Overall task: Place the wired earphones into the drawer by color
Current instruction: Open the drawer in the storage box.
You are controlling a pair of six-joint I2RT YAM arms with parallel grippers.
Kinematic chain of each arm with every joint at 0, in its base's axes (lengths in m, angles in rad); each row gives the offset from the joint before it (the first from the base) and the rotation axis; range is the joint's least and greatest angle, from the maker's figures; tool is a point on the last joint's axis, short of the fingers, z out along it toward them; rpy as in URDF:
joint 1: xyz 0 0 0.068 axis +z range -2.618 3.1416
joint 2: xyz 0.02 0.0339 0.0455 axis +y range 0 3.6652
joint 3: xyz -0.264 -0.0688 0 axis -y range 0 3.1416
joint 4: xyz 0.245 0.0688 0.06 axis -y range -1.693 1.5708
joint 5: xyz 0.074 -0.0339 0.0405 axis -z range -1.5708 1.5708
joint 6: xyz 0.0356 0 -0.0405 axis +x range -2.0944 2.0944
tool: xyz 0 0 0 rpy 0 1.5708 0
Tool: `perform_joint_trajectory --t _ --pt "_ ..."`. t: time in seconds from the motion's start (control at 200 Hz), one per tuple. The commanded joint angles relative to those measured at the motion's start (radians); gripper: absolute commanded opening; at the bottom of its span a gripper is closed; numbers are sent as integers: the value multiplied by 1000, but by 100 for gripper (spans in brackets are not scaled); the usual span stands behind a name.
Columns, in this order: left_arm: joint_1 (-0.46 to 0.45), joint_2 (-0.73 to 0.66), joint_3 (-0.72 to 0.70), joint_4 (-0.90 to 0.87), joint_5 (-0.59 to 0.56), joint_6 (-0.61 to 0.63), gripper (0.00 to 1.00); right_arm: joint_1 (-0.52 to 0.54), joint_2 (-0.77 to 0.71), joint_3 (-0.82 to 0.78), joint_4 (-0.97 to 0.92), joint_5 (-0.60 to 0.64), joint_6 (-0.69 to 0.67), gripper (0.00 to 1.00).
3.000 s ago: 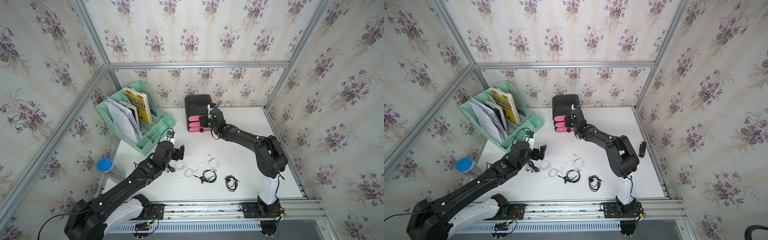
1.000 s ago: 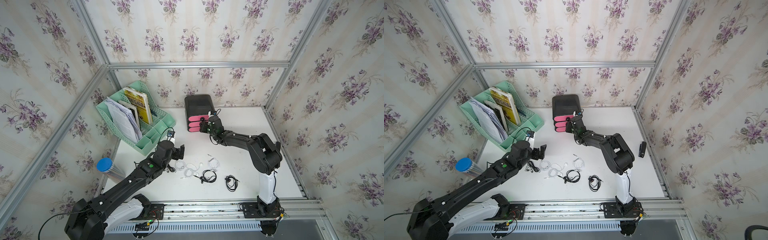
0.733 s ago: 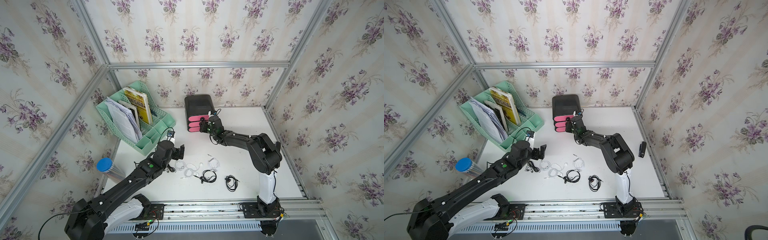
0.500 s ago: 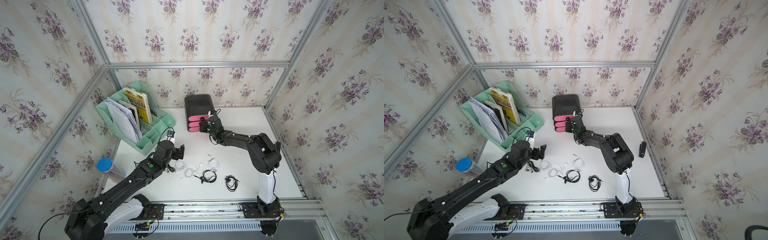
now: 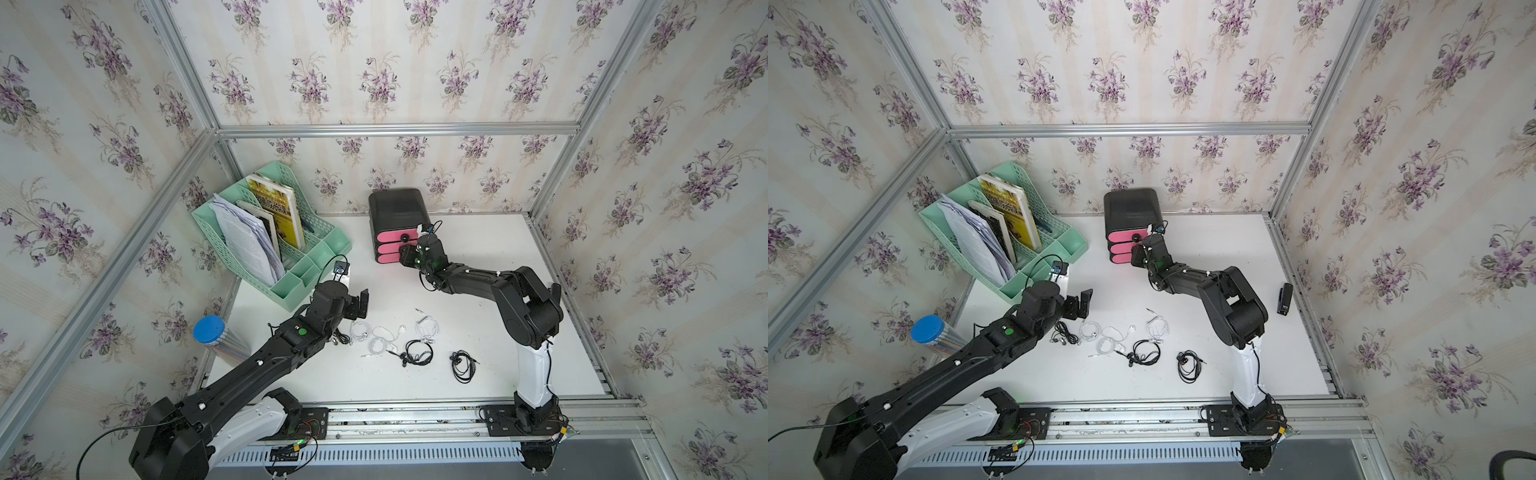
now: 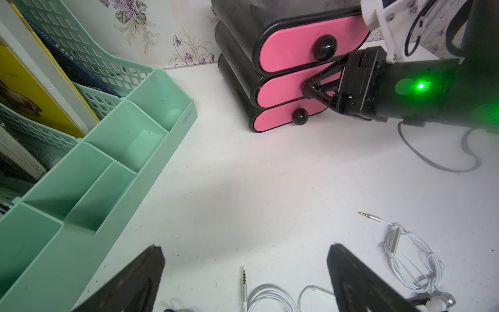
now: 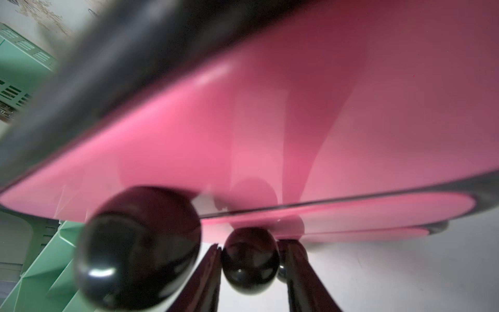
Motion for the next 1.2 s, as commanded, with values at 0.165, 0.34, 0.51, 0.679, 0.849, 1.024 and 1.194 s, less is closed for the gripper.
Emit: perform_joint_trajectory --t 0.165,0.34,0.51,0.679,0.849,1.024,1.194 --pt "0 1 7 -4 -11 -3 99 1 1 7 -22 12 1 41" --pt "0 0 6 -4 -11 -3 99 0 8 20 -20 16 -1 39" --pt "0 1 6 -4 -12 -3 99 -1 20 40 -24 16 -3 38" --pt "1 2 6 -2 -13 -1 99 -3 15 37 -27 16 -4 31" --pt "0 2 7 -2 -14 -1 99 -2 -17 3 -24 12 0 31" --pt "0 2 6 -4 -12 -3 99 -1 -58 -49 -17 5 1 32" --pt "0 4 5 -2 -10 -3 99 2 -101 -109 -13 2 2 32"
